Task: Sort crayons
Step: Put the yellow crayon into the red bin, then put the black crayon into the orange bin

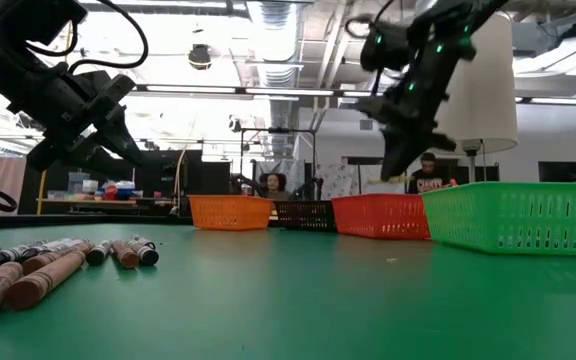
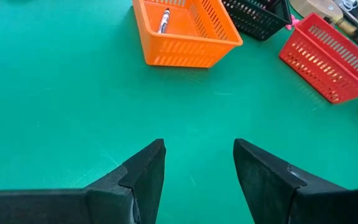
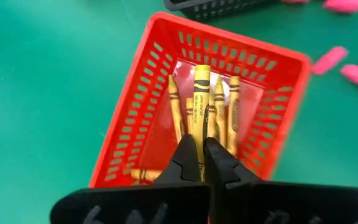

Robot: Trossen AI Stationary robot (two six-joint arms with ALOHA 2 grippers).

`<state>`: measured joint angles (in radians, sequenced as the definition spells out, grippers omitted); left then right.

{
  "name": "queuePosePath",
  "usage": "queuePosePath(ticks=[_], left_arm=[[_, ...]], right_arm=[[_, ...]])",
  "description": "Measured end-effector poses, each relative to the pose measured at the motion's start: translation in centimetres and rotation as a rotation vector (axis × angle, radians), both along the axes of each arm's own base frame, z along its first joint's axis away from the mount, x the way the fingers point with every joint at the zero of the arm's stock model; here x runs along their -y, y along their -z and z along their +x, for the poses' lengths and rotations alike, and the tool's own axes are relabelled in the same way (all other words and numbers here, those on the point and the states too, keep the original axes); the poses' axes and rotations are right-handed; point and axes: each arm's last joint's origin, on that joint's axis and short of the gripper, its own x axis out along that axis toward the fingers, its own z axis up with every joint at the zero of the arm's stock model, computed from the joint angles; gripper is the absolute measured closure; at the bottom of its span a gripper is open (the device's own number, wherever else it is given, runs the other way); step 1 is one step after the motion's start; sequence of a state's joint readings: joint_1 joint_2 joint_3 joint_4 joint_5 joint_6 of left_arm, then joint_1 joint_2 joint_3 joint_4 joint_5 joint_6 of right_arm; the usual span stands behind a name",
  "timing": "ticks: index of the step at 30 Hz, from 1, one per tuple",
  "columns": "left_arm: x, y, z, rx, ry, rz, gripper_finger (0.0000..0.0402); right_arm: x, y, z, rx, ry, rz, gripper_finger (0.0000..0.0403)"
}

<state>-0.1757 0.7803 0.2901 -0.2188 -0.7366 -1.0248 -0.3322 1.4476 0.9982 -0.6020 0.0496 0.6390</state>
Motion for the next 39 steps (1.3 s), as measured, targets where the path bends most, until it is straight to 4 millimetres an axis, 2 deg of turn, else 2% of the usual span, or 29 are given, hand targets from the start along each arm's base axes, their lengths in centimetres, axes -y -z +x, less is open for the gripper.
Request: queuePosePath(ticks=[6,12,16,23,32,39], left_arm=[[0.0,0.0,0.0,0.003,0.001,-0.007,0.0221],[0.0,0.0,0.0,0.003,0.002,-0.009,0.0221],[0.0,0.0,0.0,0.004,0.001,-0.009,0.0221],[0.0,0.0,0.0,0.004,0.000,-0.008,0.0221],[0.0,0.0,0.0,0.005,-0.002,-0.008,0.0221],[0.0,0.0,0.0,0.005,-0.004,-0.005,0.0221]], right_arm=[[1.2,2.8,1.5,-0.017,0.004,0.026,0.0403],[1.6,5.5,2.6,-0.079,0.005,0.049,0.0403],[1.7,6.3,2.9,-0.096,0.010,0.055,0.0401],[1.8,6.3,2.9,-0.100,0.015,0.033,0.0382],[1.6,5.4,2.4,-0.106,-0.031,0.000,0.0334],[1.5,4.1,2.0,-0.065,-0.036,-0.012,0.0326]])
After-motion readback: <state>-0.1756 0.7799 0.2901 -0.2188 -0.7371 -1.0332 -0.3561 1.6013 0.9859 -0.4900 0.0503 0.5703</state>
